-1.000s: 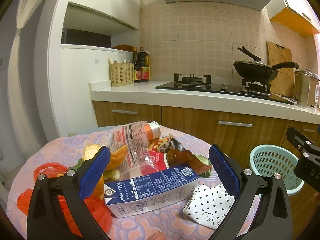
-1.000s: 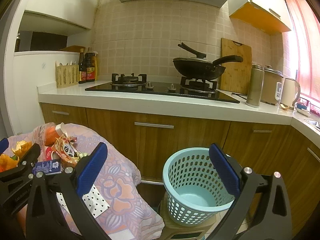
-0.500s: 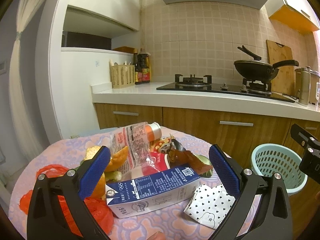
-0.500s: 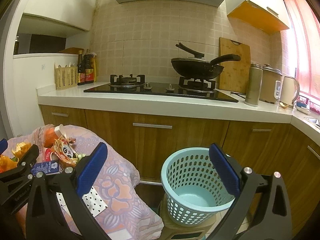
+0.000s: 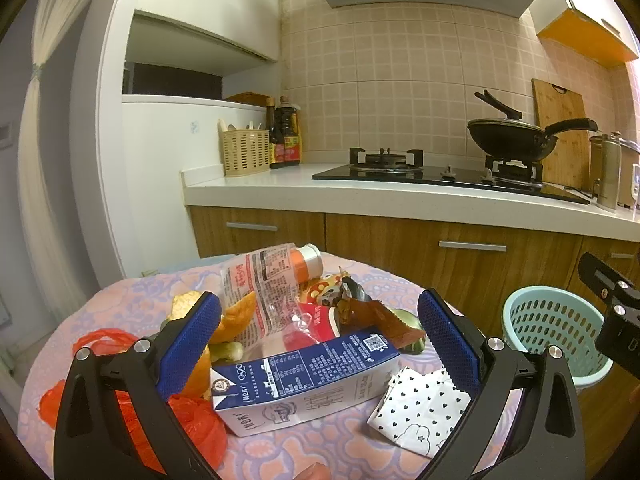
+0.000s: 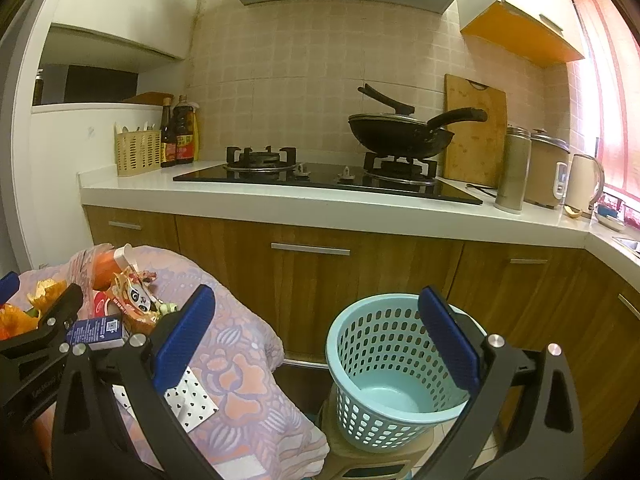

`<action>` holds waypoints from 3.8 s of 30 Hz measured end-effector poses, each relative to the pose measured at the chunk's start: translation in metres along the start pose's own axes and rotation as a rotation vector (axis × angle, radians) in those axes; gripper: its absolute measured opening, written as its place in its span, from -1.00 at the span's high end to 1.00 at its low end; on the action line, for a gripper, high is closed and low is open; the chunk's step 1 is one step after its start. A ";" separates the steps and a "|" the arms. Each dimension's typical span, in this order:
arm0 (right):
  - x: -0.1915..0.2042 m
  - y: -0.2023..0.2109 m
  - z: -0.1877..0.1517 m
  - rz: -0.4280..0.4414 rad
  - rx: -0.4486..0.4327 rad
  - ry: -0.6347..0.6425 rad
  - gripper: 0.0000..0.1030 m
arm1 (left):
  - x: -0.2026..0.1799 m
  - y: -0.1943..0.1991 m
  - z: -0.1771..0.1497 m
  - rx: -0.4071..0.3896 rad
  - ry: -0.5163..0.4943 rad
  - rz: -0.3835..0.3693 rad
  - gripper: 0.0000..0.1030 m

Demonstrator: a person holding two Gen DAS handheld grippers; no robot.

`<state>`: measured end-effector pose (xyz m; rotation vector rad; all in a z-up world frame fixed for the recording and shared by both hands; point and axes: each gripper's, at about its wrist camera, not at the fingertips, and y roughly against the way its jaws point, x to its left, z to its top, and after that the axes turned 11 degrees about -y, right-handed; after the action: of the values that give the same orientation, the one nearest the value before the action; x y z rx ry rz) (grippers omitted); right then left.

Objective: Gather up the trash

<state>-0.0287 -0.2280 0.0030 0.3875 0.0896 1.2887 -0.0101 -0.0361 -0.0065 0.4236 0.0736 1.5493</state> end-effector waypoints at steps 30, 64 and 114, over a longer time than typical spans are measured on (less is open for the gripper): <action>0.028 0.006 -0.031 0.347 0.133 0.065 -0.74 | 0.142 0.057 -0.071 0.315 0.398 0.182 -0.85; 0.056 -0.077 -0.085 0.404 0.523 0.151 -0.41 | 0.139 0.003 -0.095 0.415 0.442 0.069 0.40; 0.133 0.007 -0.119 0.546 0.546 0.403 0.10 | 0.163 0.155 -0.063 0.099 0.410 0.183 0.69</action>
<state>-0.0304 -0.0735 -0.0857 0.6396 0.7282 1.8703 -0.1716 0.1311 0.0184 0.1874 0.4408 1.8006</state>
